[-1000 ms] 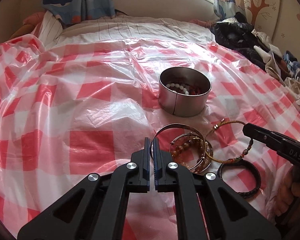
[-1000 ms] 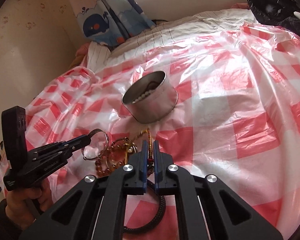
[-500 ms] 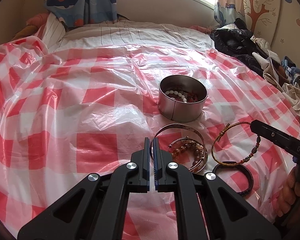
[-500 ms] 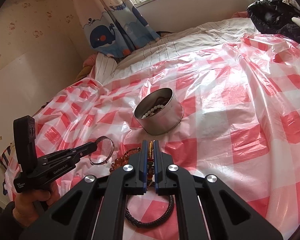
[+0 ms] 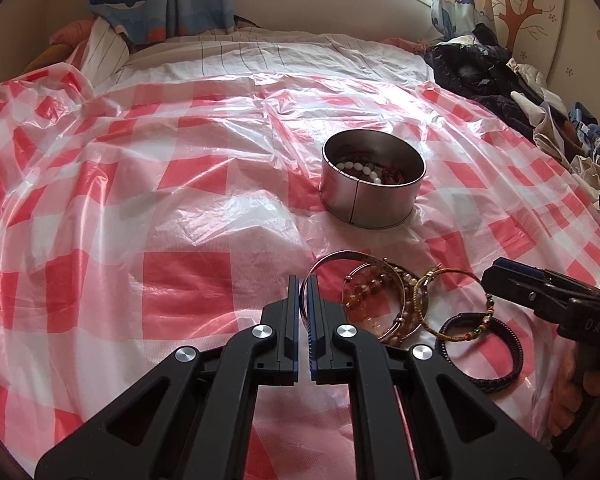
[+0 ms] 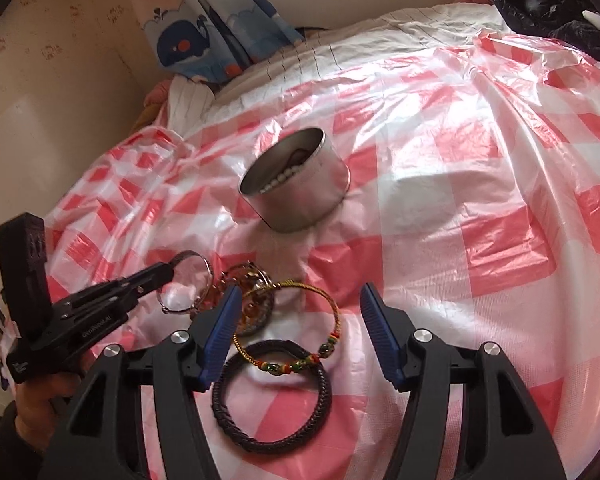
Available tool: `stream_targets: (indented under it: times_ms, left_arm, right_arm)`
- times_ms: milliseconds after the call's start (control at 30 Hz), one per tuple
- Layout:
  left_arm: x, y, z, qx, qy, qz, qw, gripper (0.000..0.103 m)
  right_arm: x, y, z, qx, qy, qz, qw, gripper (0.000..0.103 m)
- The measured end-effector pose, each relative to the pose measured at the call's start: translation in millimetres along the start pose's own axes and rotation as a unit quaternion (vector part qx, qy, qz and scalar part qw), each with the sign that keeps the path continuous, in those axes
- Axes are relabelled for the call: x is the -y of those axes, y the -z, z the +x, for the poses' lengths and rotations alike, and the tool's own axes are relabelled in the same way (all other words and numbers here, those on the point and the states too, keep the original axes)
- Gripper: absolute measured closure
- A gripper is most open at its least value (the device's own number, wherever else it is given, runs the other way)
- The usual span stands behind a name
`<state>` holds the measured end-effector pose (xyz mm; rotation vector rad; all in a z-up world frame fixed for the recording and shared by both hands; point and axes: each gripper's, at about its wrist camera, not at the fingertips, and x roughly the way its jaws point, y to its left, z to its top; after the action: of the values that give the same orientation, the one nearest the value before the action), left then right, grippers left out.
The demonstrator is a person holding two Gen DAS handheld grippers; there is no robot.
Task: Organize jewelry
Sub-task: 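Carry the gold bead bangle into the silver tin and open the right tool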
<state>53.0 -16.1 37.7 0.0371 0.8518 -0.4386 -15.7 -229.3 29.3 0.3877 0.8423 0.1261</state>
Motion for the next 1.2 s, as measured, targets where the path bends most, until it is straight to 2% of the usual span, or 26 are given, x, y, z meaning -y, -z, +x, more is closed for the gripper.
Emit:
stream_targets:
  times_ms: [100, 167, 200, 233, 267, 300, 467, 667, 1000, 1200]
  left_arm:
    - [-4, 1, 4, -0.004, -0.005, -0.005, 1.0000, 0.099]
    - [-5, 2, 8, -0.009, -0.008, -0.005, 0.9999, 0.099]
    - [-4, 2, 10, -0.011, -0.008, -0.004, 0.9999, 0.099]
    - [-4, 2, 11, -0.012, -0.008, -0.003, 0.9999, 0.099]
    - [-3, 2, 11, -0.012, -0.006, -0.002, 0.9999, 0.099]
    - [-2, 2, 10, -0.010, -0.004, 0.001, 0.9999, 0.099]
    - [8, -1, 1, 0.006, -0.010, 0.018, 0.9998, 0.099]
    - [19, -6, -10, 0.025, -0.019, 0.036, 0.9989, 0.099]
    - [31, -11, -16, 0.033, -0.025, 0.050, 0.9979, 0.099]
    - [33, -20, -22, 0.039, -0.011, 0.041, 0.9983, 0.099]
  right_arm:
    - [6, 3, 10, -0.020, 0.027, 0.001, 0.999, 0.039]
    - [1, 8, 22, -0.044, 0.038, -0.020, 0.998, 0.039]
    - [-5, 10, 24, -0.044, 0.040, -0.037, 0.998, 0.046]
    - [-9, 11, 25, -0.047, 0.026, -0.044, 0.998, 0.076]
    - [-9, 11, 24, -0.045, 0.014, -0.042, 0.998, 0.093]
    - [-9, 12, 23, -0.041, 0.015, -0.042, 0.998, 0.097]
    - [-14, 4, -2, 0.019, -0.009, -0.042, 0.999, 0.097]
    - [-22, -3, -22, 0.069, -0.042, -0.044, 0.996, 0.097]
    - [-22, -8, -33, 0.096, -0.047, -0.036, 0.994, 0.097]
    - [-21, -12, -39, 0.111, -0.038, -0.034, 0.992, 0.097]
